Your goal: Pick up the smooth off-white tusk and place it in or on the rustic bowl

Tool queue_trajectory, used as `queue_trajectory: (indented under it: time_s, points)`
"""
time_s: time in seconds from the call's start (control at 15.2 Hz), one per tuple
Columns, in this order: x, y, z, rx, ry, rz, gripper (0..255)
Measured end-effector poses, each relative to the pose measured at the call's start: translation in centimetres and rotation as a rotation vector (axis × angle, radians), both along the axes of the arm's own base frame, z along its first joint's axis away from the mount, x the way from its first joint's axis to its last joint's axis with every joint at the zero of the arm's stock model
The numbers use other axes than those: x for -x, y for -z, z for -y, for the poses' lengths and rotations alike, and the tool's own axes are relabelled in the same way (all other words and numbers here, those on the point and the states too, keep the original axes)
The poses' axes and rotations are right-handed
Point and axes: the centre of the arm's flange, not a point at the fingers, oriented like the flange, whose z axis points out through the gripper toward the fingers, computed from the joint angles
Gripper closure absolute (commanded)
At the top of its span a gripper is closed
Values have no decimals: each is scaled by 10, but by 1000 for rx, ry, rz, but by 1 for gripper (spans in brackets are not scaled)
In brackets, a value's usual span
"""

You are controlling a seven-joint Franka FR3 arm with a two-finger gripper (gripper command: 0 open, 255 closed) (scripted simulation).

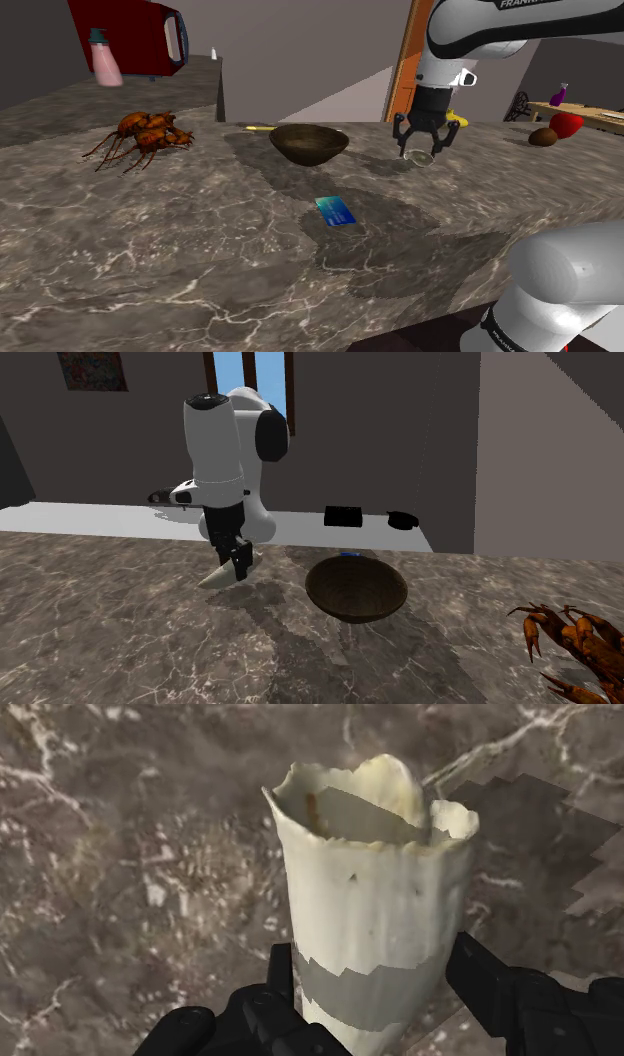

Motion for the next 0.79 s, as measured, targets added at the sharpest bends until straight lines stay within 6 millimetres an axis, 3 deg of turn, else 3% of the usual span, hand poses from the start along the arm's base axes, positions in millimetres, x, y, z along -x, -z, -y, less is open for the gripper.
queue_trajectory:
  time_s: [0.79]
  points:
    - [1, -63, 1, 0, 0, 0, 255]
